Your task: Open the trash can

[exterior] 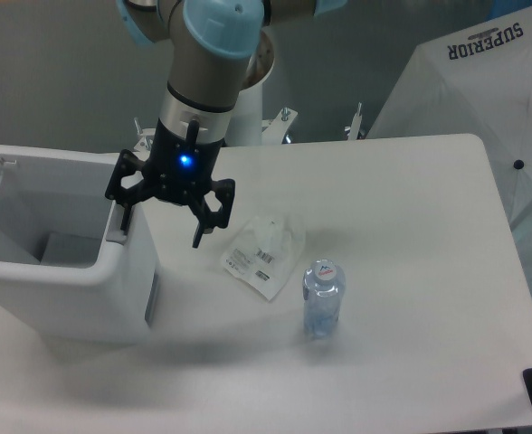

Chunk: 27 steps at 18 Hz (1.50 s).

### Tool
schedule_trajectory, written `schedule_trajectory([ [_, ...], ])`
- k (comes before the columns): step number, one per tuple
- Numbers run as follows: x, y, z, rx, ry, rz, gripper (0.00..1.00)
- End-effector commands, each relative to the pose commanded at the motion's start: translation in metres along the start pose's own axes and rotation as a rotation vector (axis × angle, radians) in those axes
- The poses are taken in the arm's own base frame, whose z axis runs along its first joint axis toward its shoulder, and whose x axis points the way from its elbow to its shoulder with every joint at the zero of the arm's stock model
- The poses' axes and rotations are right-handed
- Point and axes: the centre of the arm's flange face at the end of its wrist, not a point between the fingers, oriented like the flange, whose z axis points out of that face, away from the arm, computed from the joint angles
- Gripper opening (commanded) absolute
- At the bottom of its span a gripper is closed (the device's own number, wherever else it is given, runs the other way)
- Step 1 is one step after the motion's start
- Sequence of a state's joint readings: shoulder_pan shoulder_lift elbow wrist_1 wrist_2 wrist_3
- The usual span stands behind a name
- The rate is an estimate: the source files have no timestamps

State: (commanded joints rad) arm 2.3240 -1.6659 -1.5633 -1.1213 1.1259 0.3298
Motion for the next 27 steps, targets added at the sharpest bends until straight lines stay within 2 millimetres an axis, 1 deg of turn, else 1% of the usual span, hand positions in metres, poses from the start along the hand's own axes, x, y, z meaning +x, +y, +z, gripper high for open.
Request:
schedule_trajectory([
  [1, -0.001, -0.007, -0.009, 0.02, -0.008, 0.004, 1.0],
  [3, -0.01, -0.017, -0.027, 0.054, -0.03, 0.008, 1.0],
  [5, -0.017, -0.026, -0.037, 0.078, -0.046, 0.02, 1.0],
  [7, -0.022, -0.032, -0.04, 0.111, -0.069, 0.075, 1.0],
  [10, -0.044, -0.032, -0.049, 0.148, -0.132, 0.154, 1.0],
  [11, -0.054, -0.031, -0.053, 0.149, -0.151, 0.167, 1.0],
  [15, -0.086, -0.025, -0.066, 0.132, -0.215, 0.256, 1.0],
  [17, -0.104, -0.021, -0.069, 0.107, -0.261, 0.271, 1.0],
  [21, -0.152, -0.01, -0.074, 0.074, -0.299, 0.29, 1.0],
  [23, -0.171, -0.003, -0.071, 0.052, -0.301, 0.307, 1.0],
  [24, -0.179, 0.002, -0.067, 0.038, -0.301, 0.322, 1.0],
  [26, -0.203, 0.011, -0.044, -0.007, -0.278, 0.358, 1.0],
  [27, -0.208, 0.012, -0.037, -0.027, -0.279, 0.38, 1.0],
])
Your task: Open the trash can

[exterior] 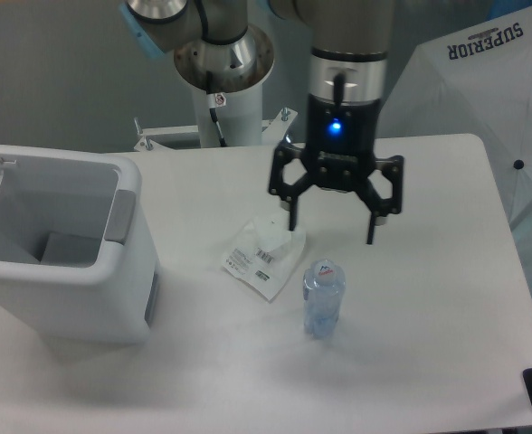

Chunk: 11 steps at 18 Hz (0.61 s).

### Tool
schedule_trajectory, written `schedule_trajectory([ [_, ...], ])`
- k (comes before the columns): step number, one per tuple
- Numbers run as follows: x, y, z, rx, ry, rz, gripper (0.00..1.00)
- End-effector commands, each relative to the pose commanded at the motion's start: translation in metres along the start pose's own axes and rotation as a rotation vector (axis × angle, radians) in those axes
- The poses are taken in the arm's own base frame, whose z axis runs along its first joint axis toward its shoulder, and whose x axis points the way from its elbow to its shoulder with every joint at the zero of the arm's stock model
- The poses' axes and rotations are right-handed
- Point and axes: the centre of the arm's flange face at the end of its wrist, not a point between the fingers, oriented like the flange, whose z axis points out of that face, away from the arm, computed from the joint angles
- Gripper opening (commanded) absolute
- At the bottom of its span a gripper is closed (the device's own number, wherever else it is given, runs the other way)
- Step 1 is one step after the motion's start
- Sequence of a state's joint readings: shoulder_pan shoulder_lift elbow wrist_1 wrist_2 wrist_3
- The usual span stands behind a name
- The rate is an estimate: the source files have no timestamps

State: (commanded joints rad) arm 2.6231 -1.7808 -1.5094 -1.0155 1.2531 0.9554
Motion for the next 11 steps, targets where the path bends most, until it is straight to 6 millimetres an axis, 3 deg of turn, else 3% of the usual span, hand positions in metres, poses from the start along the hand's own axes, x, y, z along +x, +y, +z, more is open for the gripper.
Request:
schedule_trajectory([
  [4, -0.017, 0.021, 0.014, -0.099, -0.032, 0.092, 1.0],
  [7, -0.035, 0.05, 0.025, -0.138, -0.021, 0.142, 1.0],
  [11, -0.073, 0.104, 0.046, -0.245, -0.011, 0.19, 1.0],
])
